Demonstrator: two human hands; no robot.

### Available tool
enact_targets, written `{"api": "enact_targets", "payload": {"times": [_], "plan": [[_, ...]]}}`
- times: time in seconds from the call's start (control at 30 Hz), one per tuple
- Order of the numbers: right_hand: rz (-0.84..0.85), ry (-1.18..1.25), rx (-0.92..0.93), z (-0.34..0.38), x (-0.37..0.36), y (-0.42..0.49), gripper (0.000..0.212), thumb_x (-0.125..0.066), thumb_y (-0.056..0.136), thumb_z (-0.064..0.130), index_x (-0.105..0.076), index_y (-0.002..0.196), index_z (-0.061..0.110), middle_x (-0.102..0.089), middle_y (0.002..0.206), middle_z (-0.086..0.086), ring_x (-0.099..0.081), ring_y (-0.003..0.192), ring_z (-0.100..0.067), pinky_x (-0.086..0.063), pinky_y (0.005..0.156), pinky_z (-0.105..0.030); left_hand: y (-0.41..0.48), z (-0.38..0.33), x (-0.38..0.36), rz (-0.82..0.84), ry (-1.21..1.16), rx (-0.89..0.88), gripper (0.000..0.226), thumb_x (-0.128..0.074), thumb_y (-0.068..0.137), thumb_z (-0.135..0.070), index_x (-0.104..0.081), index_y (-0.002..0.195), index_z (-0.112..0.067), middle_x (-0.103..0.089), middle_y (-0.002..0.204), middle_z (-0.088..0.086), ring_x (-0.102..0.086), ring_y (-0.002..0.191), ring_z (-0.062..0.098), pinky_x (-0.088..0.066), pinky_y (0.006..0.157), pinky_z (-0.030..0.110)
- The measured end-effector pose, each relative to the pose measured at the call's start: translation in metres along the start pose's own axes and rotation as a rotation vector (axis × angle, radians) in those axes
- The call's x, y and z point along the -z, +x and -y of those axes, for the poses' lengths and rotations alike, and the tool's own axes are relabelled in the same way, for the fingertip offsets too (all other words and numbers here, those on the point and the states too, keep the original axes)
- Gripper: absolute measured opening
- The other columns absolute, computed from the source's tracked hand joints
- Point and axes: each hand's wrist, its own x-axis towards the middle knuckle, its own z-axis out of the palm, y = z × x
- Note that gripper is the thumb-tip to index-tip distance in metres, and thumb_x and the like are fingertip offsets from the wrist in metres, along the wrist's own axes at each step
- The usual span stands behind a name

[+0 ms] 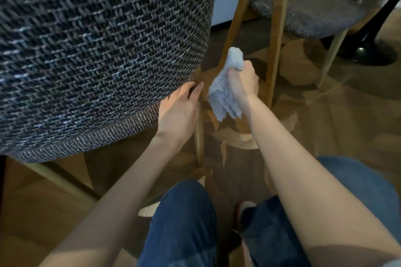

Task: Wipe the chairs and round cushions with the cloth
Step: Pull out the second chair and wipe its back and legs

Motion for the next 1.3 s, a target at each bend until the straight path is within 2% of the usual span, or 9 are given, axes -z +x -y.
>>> {"api": "enact_targets", "payload": {"times": [0.1,0.3,0.4,0.53,0.7,0.8,0.9,1.03,1.3], "plan": [[0.102,-0.237,-0.026,0.025,0.005,0.032,0.037,-0.043,0.100,0.029,-0.043,0.134,0.015,-0.055,0.126,-0.007,-0.055,0.114,-0.026,-0.046,0.096,-0.043,0.017,-0.014,0.003,0.039,-0.055,0.040,0.050,-0.041,0.101,-0.021,-0.029,0.149,-0.019,-0.035,0.151,0.004,-0.032,0.138,0.018,-0.018,0.106,0.025],[0.397,-0.476,-0.077,0.040,0.055,0.073,0.047,-0.049,0.096,0.026,-0.038,0.140,0.013,-0.051,0.132,-0.007,-0.055,0.112,-0.027,-0.048,0.094,-0.040,0.059,-0.050,0.014,0.248,0.003,0.149,0.050,-0.039,0.101,-0.029,-0.030,0.149,-0.020,-0.044,0.141,0.004,-0.039,0.128,0.022,-0.031,0.103,0.031],[0.435,-0.475,-0.107,0.052,0.080,0.071,0.039,-0.048,0.098,0.029,-0.041,0.133,0.015,-0.052,0.121,-0.003,-0.052,0.093,-0.016,-0.047,0.085,-0.034,0.080,-0.076,0.037,0.364,-0.102,0.173,0.048,-0.039,0.100,-0.031,-0.034,0.147,-0.022,-0.052,0.132,0.004,-0.048,0.119,0.024,-0.038,0.098,0.036],[0.464,-0.475,-0.137,0.092,0.130,0.063,0.029,-0.044,0.096,0.022,-0.043,0.124,0.013,-0.051,0.109,-0.003,-0.048,0.094,-0.020,-0.040,0.080,-0.035,0.105,-0.110,0.086,0.440,-0.379,0.252,0.048,-0.042,0.097,-0.023,-0.040,0.144,-0.011,-0.055,0.123,0.015,-0.052,0.112,0.035,-0.040,0.096,0.043],[0.402,-0.472,-0.138,0.169,0.201,0.042,0.012,-0.041,0.095,0.026,-0.046,0.105,0.021,-0.054,0.102,-0.001,-0.053,0.094,-0.026,-0.041,0.082,-0.036,0.129,-0.133,0.190,0.564,-0.269,0.194,0.052,-0.037,0.101,-0.031,-0.025,0.150,-0.020,-0.048,0.137,0.007,-0.048,0.120,0.029,-0.041,0.095,0.041],[0.430,-0.467,-0.117,0.226,0.239,0.021,0.022,-0.041,0.098,0.031,-0.050,0.113,0.018,-0.059,0.104,0.000,-0.060,0.093,-0.018,-0.047,0.080,-0.035,0.142,-0.142,0.258,0.595,-0.310,0.195,0.051,-0.037,0.101,-0.032,-0.026,0.150,-0.022,-0.049,0.137,0.006,-0.049,0.120,0.029,-0.043,0.094,0.041],[0.460,-0.401,-0.127,0.289,0.269,0.004,0.023,-0.043,0.099,0.033,-0.049,0.116,0.020,-0.059,0.104,0.003,-0.063,0.089,-0.009,-0.052,0.074,-0.026,0.156,-0.143,0.330,0.578,-0.376,0.211,0.050,-0.038,0.100,-0.031,-0.029,0.149,-0.023,-0.051,0.136,0.004,-0.051,0.119,0.027,-0.045,0.093,0.039],[0.503,-0.269,-0.151,0.369,0.286,-0.010,0.015,-0.044,0.100,0.026,-0.046,0.114,0.020,-0.055,0.096,0.009,-0.060,0.084,-0.006,-0.041,0.065,-0.020,0.165,-0.130,0.418,0.518,-0.441,0.227,0.047,-0.040,0.100,-0.031,-0.033,0.146,-0.025,-0.053,0.132,0.000,-0.053,0.116,0.022,-0.047,0.088,0.037],[0.664,-0.106,-0.102,0.475,0.211,-0.068,0.013,-0.043,0.100,0.021,-0.043,0.113,0.018,-0.053,0.096,0.006,-0.059,0.083,-0.006,-0.045,0.066,-0.020,0.133,-0.029,0.501,0.384,-0.566,0.448,0.053,-0.039,0.100,-0.043,-0.028,0.148,-0.026,-0.043,0.142,-0.006,-0.045,0.127,0.014,-0.045,0.096,0.035]]}}
